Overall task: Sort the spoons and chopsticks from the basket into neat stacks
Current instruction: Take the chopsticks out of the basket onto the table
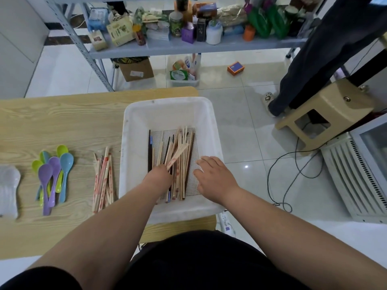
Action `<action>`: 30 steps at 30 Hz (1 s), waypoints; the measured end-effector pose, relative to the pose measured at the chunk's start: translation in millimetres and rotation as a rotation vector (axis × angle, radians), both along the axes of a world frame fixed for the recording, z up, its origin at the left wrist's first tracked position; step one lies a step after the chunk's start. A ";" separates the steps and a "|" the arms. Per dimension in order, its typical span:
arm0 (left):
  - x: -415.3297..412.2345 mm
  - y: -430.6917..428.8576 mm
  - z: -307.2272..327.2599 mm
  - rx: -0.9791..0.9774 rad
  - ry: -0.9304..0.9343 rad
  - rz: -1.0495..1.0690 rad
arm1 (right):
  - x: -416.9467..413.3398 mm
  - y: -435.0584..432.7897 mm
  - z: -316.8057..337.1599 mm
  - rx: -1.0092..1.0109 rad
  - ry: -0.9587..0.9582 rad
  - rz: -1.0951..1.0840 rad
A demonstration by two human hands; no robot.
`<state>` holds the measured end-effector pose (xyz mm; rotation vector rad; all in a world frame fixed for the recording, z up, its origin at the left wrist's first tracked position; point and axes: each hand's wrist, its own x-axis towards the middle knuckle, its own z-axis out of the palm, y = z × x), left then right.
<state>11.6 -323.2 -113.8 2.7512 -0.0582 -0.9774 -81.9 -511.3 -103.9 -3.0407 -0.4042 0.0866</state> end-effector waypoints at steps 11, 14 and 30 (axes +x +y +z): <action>-6.0 39.0 45.5 -0.537 0.080 0.307 | 2.1 7.0 9.0 -0.087 0.084 -0.036; -2.1 62.5 50.3 -0.652 0.107 0.442 | 2.5 18.3 10.9 -0.097 0.125 -0.102; 1.9 231.0 26.4 -0.508 -0.127 0.600 | 4.4 158.6 32.7 0.403 0.633 -0.288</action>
